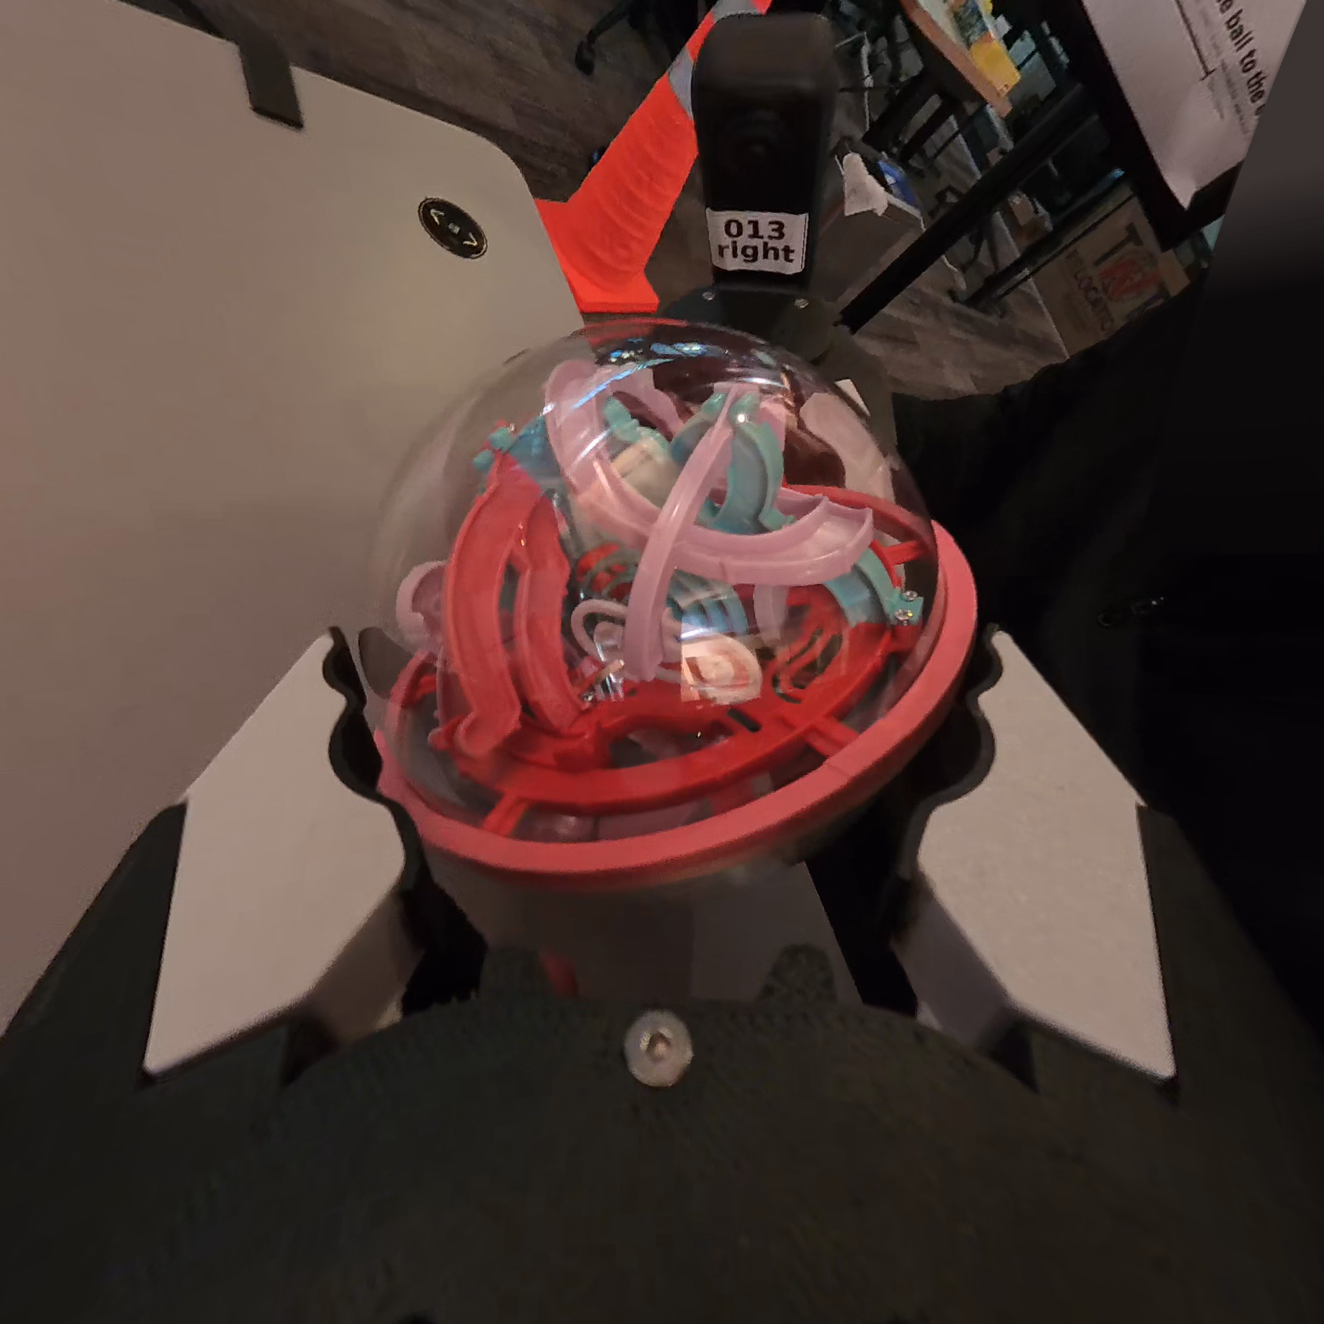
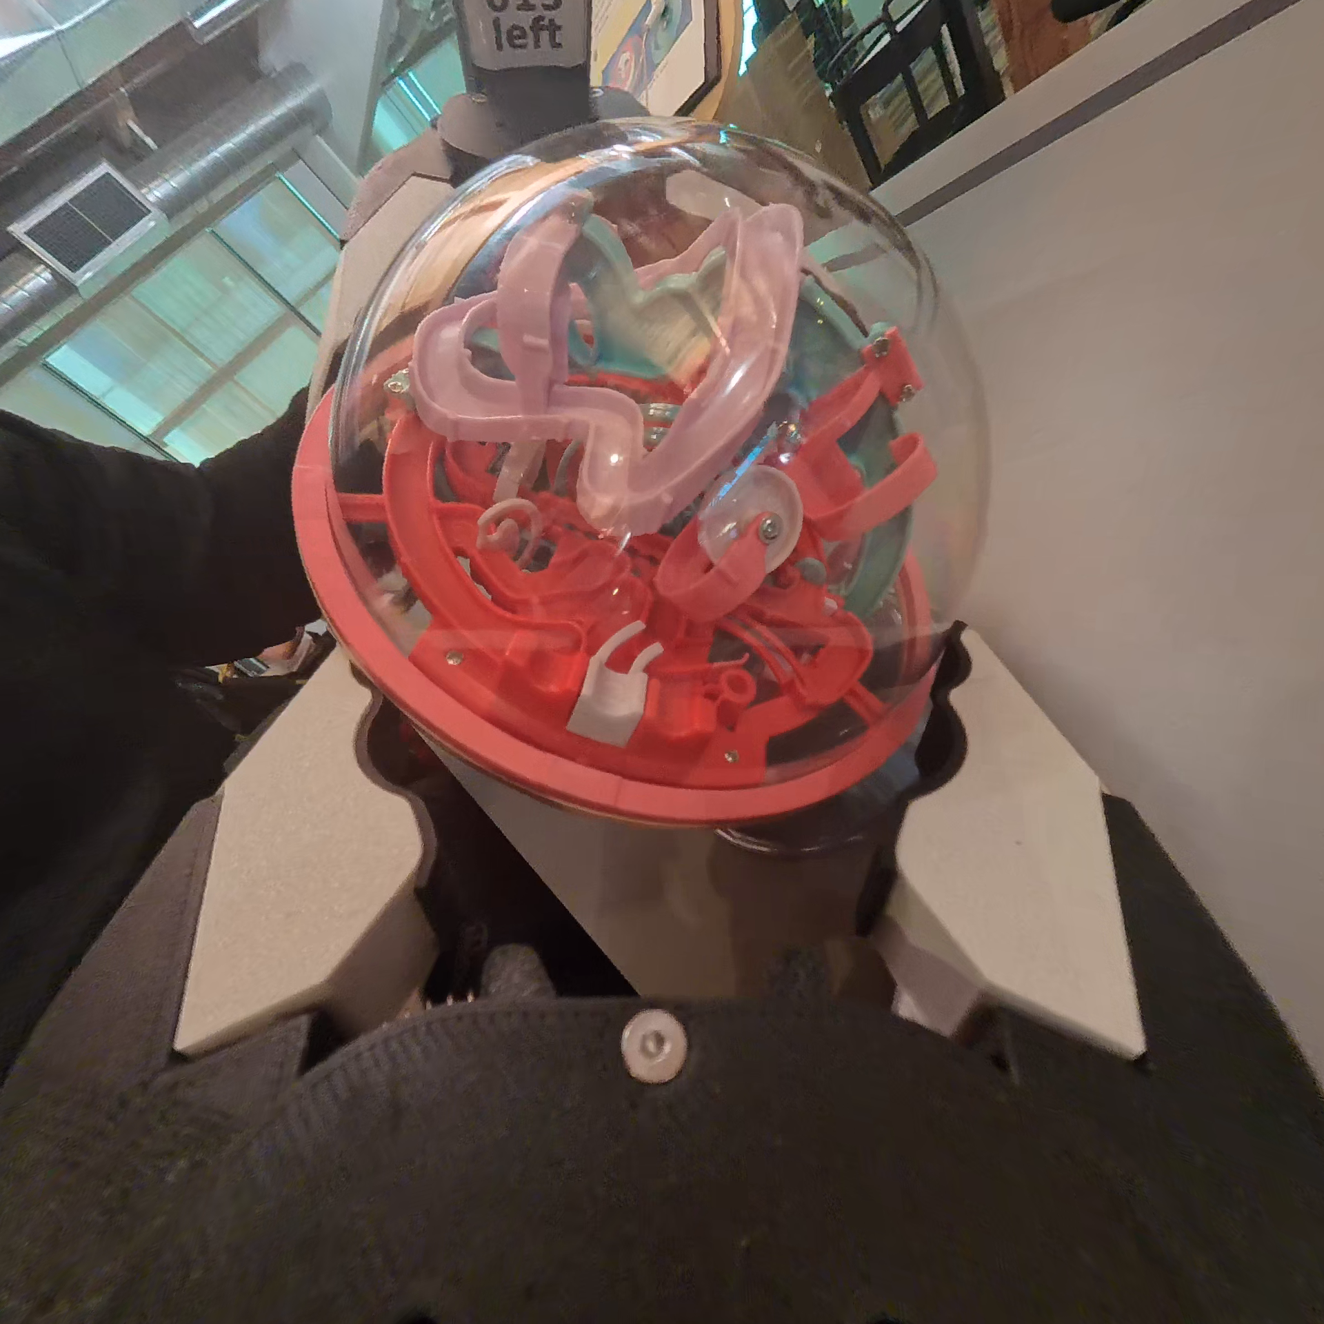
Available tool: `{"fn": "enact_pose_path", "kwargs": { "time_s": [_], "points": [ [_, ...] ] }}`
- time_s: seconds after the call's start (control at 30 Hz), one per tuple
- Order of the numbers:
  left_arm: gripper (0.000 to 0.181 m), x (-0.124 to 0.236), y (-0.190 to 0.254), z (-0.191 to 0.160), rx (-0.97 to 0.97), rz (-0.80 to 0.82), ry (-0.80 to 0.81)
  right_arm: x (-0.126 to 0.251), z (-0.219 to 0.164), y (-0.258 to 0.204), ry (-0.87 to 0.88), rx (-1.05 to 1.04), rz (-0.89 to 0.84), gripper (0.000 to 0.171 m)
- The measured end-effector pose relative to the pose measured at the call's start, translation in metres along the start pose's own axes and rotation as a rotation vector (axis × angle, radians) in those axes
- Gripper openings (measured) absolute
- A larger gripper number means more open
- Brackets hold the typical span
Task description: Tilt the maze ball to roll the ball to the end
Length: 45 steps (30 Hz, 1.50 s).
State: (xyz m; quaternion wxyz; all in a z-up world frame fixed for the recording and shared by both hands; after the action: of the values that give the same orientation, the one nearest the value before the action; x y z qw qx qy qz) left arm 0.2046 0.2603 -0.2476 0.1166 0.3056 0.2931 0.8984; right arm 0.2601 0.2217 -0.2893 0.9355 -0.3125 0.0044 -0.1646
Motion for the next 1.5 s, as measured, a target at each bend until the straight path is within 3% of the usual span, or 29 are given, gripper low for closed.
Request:
{"fn": "enact_pose_path", "kwargs": {
  "time_s": [0.9, 1.5],
  "points": [
    [0.158, 0.001, 0.003, -0.011, 0.080, 0.111, 0.138, 0.001, -0.003, -0.001, -0.005, -0.007, -0.001, 0.140],
    [0.158, 0.003, 0.001, -0.009, 0.082, 0.106, 0.107, 0.000, -0.002, 0.000, -0.018, -0.013, -0.001, 0.141]
  ]
}}
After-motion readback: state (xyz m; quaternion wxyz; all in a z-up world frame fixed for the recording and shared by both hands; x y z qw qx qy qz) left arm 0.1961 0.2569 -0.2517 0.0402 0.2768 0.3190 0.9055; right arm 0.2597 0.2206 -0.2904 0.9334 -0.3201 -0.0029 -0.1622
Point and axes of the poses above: each gripper's, where its closed fingertips meet, x back along the fingers, z out of its top, y = z × x across the jaws, the point moved 3 cm from there along x, back along the fingers, and after that the axes turned 3 degrees about x, right-handed, at the moved point
